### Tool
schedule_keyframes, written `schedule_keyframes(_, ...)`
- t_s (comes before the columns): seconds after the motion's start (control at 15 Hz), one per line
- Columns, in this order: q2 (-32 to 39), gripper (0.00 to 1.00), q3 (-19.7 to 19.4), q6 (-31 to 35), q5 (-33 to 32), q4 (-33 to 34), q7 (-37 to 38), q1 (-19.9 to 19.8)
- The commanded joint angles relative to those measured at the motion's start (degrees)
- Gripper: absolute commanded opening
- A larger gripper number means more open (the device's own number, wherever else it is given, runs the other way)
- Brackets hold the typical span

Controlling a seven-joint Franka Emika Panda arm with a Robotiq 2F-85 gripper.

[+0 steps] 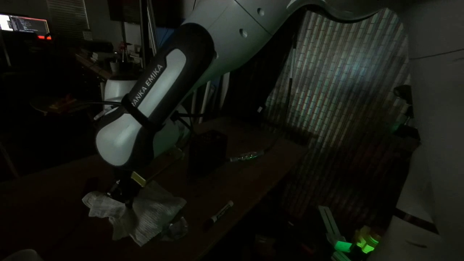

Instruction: Stuff the towel into the box

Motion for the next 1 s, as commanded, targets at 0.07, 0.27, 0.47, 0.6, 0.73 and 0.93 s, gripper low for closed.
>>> schedule_keyframes(0.07, -8.81, 0.02, 0.93, -2.14, 3.05, -5.87, 0.60, -0.72)
schedule_keyframes(0.27, -15.28, 0.02, -0.02, -3.89, 3.30, -8.29, 3.04, -0.64)
schedule_keyframes(0.47, -21.65, 0.02, -1.48, -6.48, 1.39, -9.56, 5.86, -1.09)
schedule_keyframes(0.6, -25.32, 0.02, -2.90, -8.84, -1.12, -9.60, 7.54, -2.06)
schedule_keyframes(0.73, -27.51, 0.02, -4.15, -11.44, -3.57, -8.79, 7.66, -3.76)
schedule_keyframes(0.93, -28.41, 0.02, -6.55, -14.54, -7.07, -6.88, 5.45, -7.59)
